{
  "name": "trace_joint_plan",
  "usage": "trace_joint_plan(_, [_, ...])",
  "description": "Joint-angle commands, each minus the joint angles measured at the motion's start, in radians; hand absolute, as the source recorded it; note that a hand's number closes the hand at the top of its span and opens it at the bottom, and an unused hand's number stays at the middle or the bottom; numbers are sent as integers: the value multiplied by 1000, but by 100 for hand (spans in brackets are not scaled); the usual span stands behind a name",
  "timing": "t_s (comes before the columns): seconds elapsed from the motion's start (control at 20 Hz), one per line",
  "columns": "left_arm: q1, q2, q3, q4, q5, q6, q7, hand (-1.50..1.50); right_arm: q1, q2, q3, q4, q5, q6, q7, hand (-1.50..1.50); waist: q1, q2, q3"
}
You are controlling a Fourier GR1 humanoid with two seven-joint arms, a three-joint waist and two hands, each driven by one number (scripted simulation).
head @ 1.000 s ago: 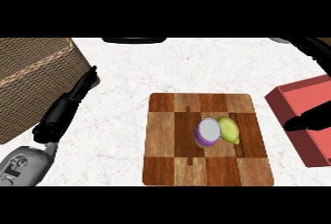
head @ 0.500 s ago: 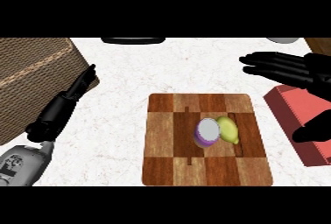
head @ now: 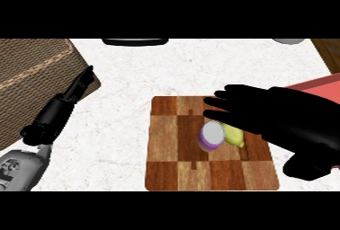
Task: Pick the can from the cutting board and place it in the cardboard box
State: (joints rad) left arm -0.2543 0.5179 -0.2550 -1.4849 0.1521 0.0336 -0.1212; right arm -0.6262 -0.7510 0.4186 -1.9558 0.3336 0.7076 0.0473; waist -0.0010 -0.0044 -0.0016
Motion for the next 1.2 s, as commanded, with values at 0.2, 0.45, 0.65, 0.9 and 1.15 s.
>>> trace_joint_plan(0.2, [-16,-52,30,-5,-36,-17,37,0,15,162,66,-89,29,166,301,-150,0,3,1])
trace_joint_plan(0.45, [34,-54,53,-66,-69,-34,42,0,118,261,117,-191,84,196,428,-150,0,2,1])
trace_joint_plan(0.65, [-1,-95,70,7,-97,-56,15,0,103,231,107,-144,219,196,329,-150,0,4,2])
trace_joint_plan(0.9, [0,-92,108,-99,-77,-81,114,0,94,342,177,-12,365,96,294,-150,11,4,2])
trace_joint_plan(1.15, [74,-139,90,-95,-163,-81,47,0,82,358,145,27,433,131,227,-150,7,4,2])
